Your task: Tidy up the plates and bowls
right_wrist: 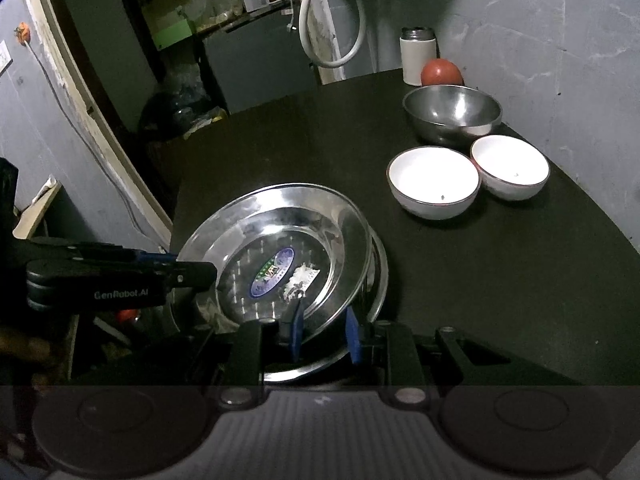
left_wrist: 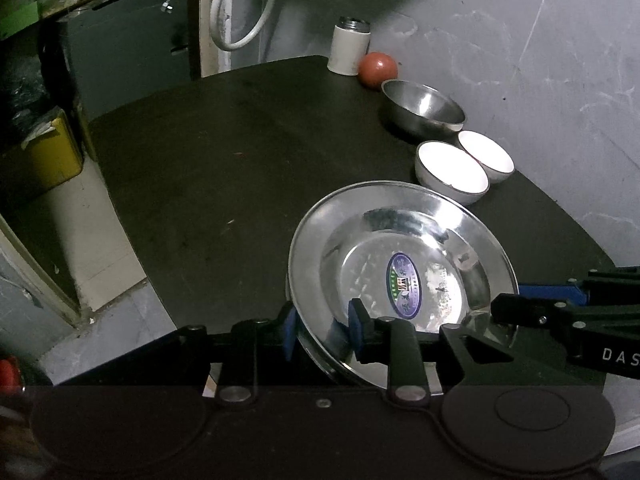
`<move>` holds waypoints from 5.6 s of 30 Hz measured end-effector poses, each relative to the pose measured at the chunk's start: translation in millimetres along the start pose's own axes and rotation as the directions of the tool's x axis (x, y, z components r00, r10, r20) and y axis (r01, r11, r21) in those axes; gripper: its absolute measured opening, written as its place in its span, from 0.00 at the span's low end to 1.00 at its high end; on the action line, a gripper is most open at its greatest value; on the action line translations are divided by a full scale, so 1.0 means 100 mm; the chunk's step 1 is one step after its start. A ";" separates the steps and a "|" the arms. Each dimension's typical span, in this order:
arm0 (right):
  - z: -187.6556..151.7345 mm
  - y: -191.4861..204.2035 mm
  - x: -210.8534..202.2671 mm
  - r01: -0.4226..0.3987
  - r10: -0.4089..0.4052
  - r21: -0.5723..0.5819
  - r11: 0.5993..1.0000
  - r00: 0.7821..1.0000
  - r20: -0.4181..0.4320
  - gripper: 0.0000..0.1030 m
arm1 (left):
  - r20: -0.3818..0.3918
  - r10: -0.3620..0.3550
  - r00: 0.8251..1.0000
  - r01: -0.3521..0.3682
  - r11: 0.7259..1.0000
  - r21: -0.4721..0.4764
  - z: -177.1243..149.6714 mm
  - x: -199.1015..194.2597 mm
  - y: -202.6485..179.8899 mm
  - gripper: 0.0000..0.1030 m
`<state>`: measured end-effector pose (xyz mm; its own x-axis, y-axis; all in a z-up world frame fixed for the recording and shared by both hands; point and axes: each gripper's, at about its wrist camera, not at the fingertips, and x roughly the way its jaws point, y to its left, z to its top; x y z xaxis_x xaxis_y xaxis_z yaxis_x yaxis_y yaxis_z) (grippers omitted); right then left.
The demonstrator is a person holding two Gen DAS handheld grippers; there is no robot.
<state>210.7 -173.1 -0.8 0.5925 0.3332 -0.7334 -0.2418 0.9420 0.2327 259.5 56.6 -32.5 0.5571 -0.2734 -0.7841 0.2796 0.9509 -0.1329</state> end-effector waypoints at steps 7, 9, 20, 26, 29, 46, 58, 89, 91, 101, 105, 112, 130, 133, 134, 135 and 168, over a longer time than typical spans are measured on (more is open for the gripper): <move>0.00 0.02 0.03 0.005 -0.006 -0.018 1.000 1.000 -0.020 0.26 | -0.041 0.025 0.999 -0.025 1.000 0.017 0.03 0.02 -0.04 0.30; 0.00 0.03 0.04 0.006 -0.007 -0.022 1.000 1.000 -0.025 0.26 | -0.048 0.028 0.998 -0.027 0.999 0.022 0.04 0.03 -0.05 0.31; 0.03 0.01 0.07 0.001 -0.002 -0.017 1.000 0.999 -0.045 0.26 | -0.086 0.037 0.996 -0.034 0.999 0.030 0.07 0.04 -0.06 0.31; 0.04 -0.01 0.09 -0.003 0.003 -0.012 1.000 0.999 -0.054 0.26 | -0.098 0.043 0.994 -0.040 0.998 0.038 0.07 0.05 -0.07 0.32; 0.05 -0.01 0.09 -0.005 0.005 -0.010 1.000 0.998 -0.056 0.26 | -0.103 0.051 0.993 -0.047 0.998 0.046 0.08 0.07 -0.09 0.32; 0.06 0.04 0.14 -0.008 0.005 -0.044 0.999 0.998 -0.062 0.28 | -0.138 0.066 0.988 -0.056 0.996 0.074 0.08 0.20 -0.12 0.32; 0.06 0.02 0.15 0.001 -0.003 -0.031 1.000 0.998 -0.059 0.39 | -0.098 0.059 0.993 -0.054 0.997 0.056 0.13 0.16 -0.05 0.66; 0.57 -0.97 0.10 0.166 -0.214 0.246 0.955 0.959 0.185 1.00 | 0.142 -0.114 0.983 0.112 0.993 0.020 1.69 1.04 -0.16 0.99; 0.70 -1.09 0.16 0.199 -0.254 0.254 0.947 0.946 0.204 1.00 | 0.141 -0.120 0.983 0.117 0.993 0.025 1.82 1.19 -0.22 0.99; 1.36 -1.53 0.73 0.258 -0.304 0.212 0.943 0.924 0.229 0.96 | 0.113 -0.062 0.992 0.059 0.998 0.028 2.16 1.80 -0.47 0.99; 1.51 -1.55 0.93 0.272 -0.304 0.168 0.947 0.929 0.209 0.86 | 0.062 -0.049 0.997 0.048 0.999 0.009 2.17 1.93 -0.46 0.99; 1.60 -1.60 1.22 0.289 -0.309 0.139 0.947 0.940 0.147 0.66 | 0.045 -0.048 0.998 0.047 0.999 0.011 2.15 1.99 -0.48 0.93; 1.74 -1.62 1.45 0.278 -0.289 0.113 0.954 0.953 0.094 0.27 | 0.003 -0.136 0.991 0.137 0.990 -0.021 2.15 2.10 -0.54 0.23; 1.74 -1.61 1.47 0.276 -0.286 0.107 0.955 0.954 0.092 0.23 | 0.003 -0.137 0.991 0.137 0.990 -0.035 2.16 2.09 -0.55 0.15; 1.75 -1.60 1.46 0.272 -0.282 0.111 0.956 0.955 0.093 0.22 | 0.004 -0.134 0.991 0.134 0.990 -0.038 2.16 2.09 -0.56 0.15; 1.75 -1.60 1.46 0.266 -0.277 0.119 0.957 0.956 0.095 0.22 | 0.009 -0.136 0.991 0.136 0.990 -0.042 2.16 2.07 -0.56 0.15; 1.33 -1.39 0.13 0.206 -0.241 0.167 0.964 0.942 0.232 0.20 | 0.094 -0.244 0.965 0.255 0.957 -0.135 1.53 0.81 -0.98 0.14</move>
<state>354.4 -294.6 42.5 0.7951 0.0962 -0.5987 0.0166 0.9835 0.1800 397.2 -80.8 10.2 0.5430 -0.5099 -0.6672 0.3047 0.8600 -0.4093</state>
